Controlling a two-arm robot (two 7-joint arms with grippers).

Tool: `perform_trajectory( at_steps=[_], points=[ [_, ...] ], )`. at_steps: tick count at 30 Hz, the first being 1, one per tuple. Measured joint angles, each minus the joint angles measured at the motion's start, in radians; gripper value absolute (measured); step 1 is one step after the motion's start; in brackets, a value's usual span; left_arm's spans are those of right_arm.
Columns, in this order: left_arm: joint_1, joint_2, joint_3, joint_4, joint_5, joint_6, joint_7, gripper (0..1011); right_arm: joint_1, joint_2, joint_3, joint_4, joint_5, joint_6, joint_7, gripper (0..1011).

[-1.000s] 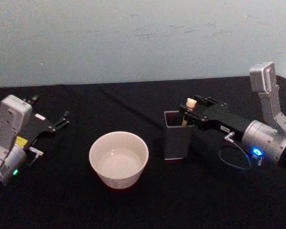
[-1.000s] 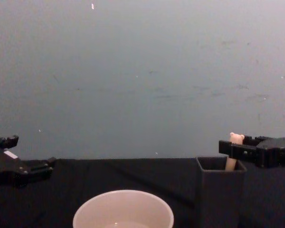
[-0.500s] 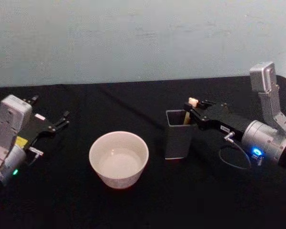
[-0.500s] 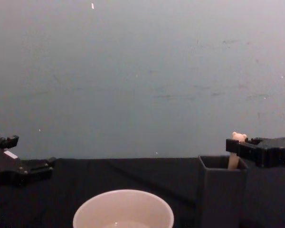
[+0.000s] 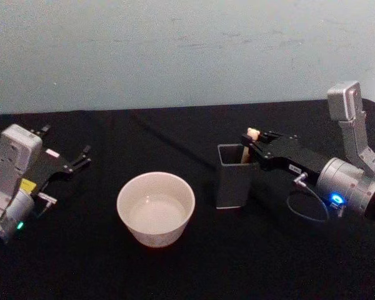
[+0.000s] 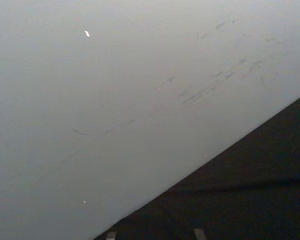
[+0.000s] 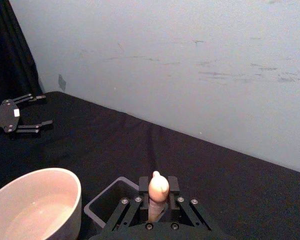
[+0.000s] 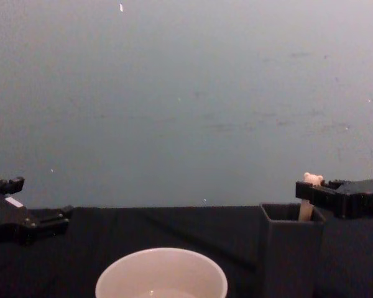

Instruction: Pick up the stirring spoon with one hand, stir inside the cup, then place it back in its original position.

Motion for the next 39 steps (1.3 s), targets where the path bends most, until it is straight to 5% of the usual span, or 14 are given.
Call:
perform_trajectory(
  at_steps=[11,21,39],
  points=[
    [0.0,0.0,0.0,0.0,0.0,0.0,0.0,1001,-0.002,0.0,0.005,-0.004,0.009,0.003,0.012,211],
    [0.0,0.0,0.0,0.0,0.0,0.0,0.0,1001,0.0,0.019,0.026,-0.049,0.093,0.062,0.031,212],
    [0.0,0.0,0.0,0.0,0.0,0.0,0.0,1001,0.011,0.041,0.049,-0.117,0.15,0.033,-0.007,211]
  ],
)
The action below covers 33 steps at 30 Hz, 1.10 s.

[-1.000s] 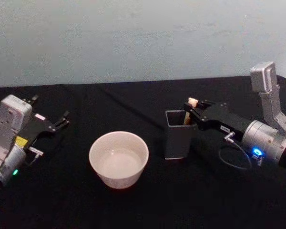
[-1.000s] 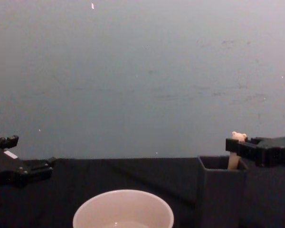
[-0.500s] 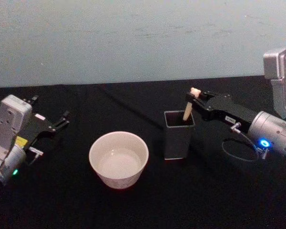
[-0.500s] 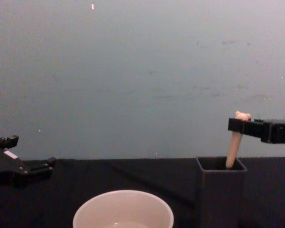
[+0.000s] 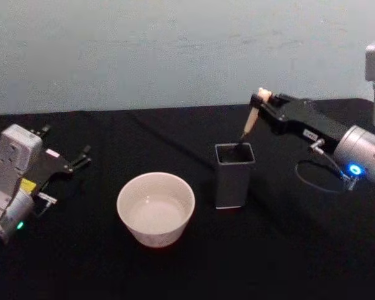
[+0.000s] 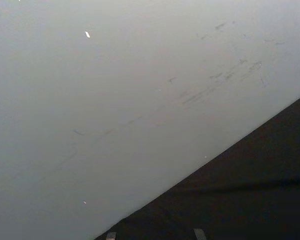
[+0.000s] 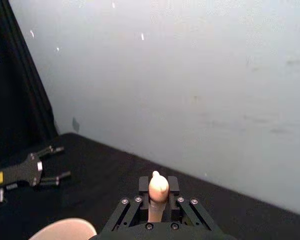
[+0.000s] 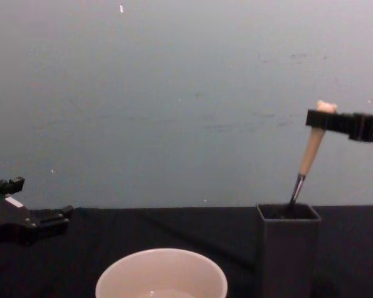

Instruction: Pick up the stirring spoon with one hand, stir inside the cup, then place it back in its original position.

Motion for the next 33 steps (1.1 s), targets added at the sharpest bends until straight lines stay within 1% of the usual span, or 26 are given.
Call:
perform_trajectory(
  at_steps=[9,13,17,20,23,29,30,33],
  points=[
    [0.0,0.0,0.0,0.0,0.0,0.0,0.0,1001,0.021,-0.005,0.018,-0.024,0.034,-0.021,-0.014,211],
    [0.0,0.0,0.0,0.0,0.0,0.0,0.0,1002,0.032,-0.015,0.018,-0.03,0.049,-0.027,-0.02,211],
    [0.0,0.0,0.0,0.0,0.0,0.0,0.0,1001,0.039,-0.022,0.01,-0.034,0.059,-0.027,-0.02,211],
    [0.0,0.0,0.0,0.0,0.0,0.0,0.0,1001,0.046,-0.029,-0.005,-0.035,0.067,-0.025,-0.02,211],
    [0.0,0.0,0.0,0.0,0.0,0.0,0.0,1001,0.051,-0.038,-0.034,-0.041,0.07,-0.018,-0.017,211],
    [0.0,0.0,0.0,0.0,0.0,0.0,0.0,1002,0.05,-0.046,-0.077,-0.055,0.069,-0.01,-0.009,211],
    [0.0,0.0,0.0,0.0,0.0,0.0,0.0,1001,0.048,-0.048,-0.091,-0.059,0.066,-0.009,-0.005,211],
    [0.0,0.0,0.0,0.0,0.0,0.0,0.0,1001,0.046,-0.05,-0.114,-0.063,0.052,-0.012,-0.003,211]
  ],
)
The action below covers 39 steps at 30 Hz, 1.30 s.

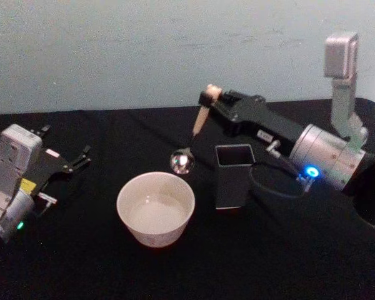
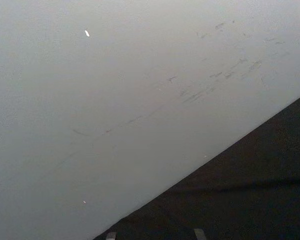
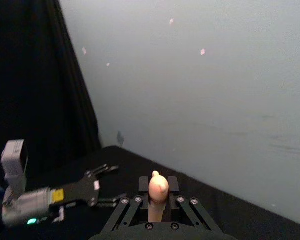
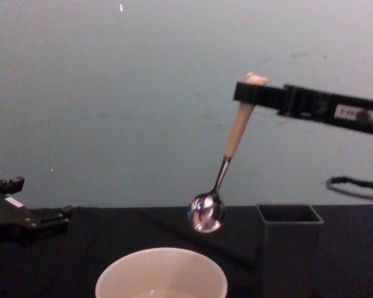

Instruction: Pick up the stirring spoon with one hand, stir inside the cup, then place it back in its original position.

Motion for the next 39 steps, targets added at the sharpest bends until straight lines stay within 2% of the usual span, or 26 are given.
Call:
perform_trajectory(
  at_steps=[6,13,23,28,39],
  points=[
    [0.0,0.0,0.0,0.0,0.0,0.0,0.0,1001,-0.005,-0.009,-0.06,0.008,-0.062,-0.02,0.008,211],
    [0.0,0.0,0.0,0.0,0.0,0.0,0.0,1001,-0.006,-0.03,-0.1,0.049,-0.114,-0.039,0.03,211],
    [0.0,0.0,0.0,0.0,0.0,0.0,0.0,1002,-0.002,-0.059,-0.138,0.101,-0.165,-0.053,0.071,211],
    [0.0,0.0,0.0,0.0,0.0,0.0,0.0,1001,0.012,-0.079,-0.153,0.131,-0.175,-0.042,0.086,211],
    [0.0,0.0,0.0,0.0,0.0,0.0,0.0,1001,0.062,-0.153,-0.176,0.215,-0.211,-0.035,0.08,211]
  ],
)
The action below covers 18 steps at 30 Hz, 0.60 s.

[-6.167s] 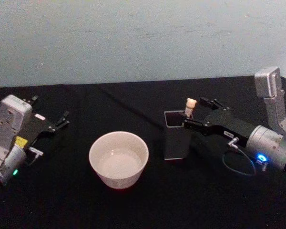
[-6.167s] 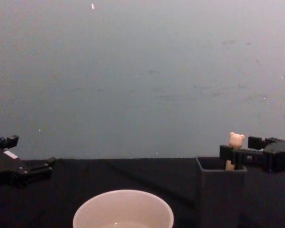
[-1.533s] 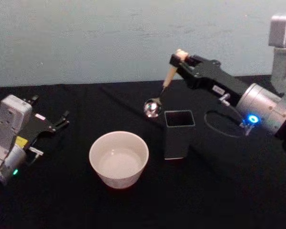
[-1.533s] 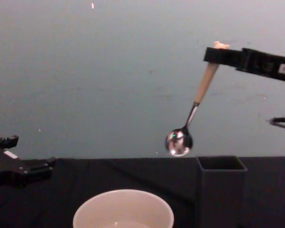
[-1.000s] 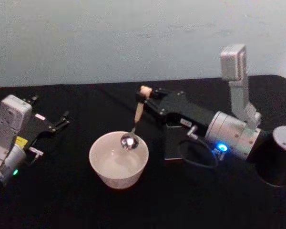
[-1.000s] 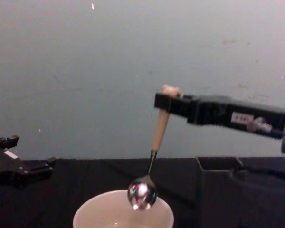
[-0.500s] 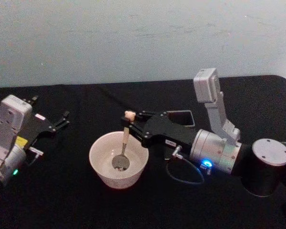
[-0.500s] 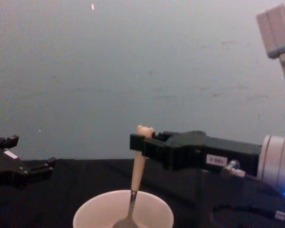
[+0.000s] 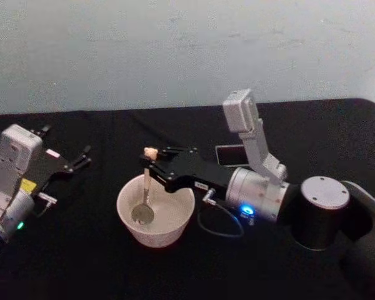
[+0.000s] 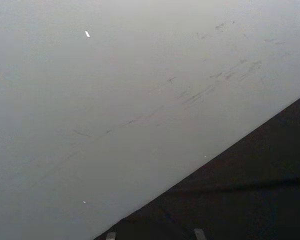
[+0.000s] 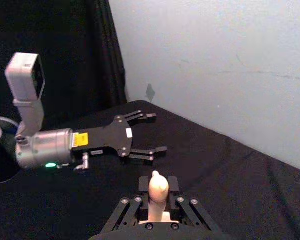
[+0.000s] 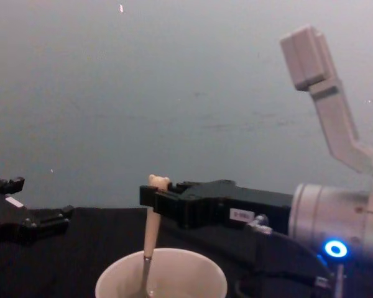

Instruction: Pick up the stirring spoon with one hand, stir inside the cup, then place it back in its original position.

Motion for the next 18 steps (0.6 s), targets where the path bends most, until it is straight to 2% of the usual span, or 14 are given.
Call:
perform_trajectory(
  at_steps=[8,18],
  points=[
    [0.0,0.0,0.0,0.0,0.0,0.0,0.0,1001,0.02,-0.051,0.011,0.065,-0.031,-0.016,-0.036,211],
    [0.0,0.0,0.0,0.0,0.0,0.0,0.0,1001,0.034,-0.067,0.06,0.105,-0.043,-0.024,-0.055,211]
  ],
)
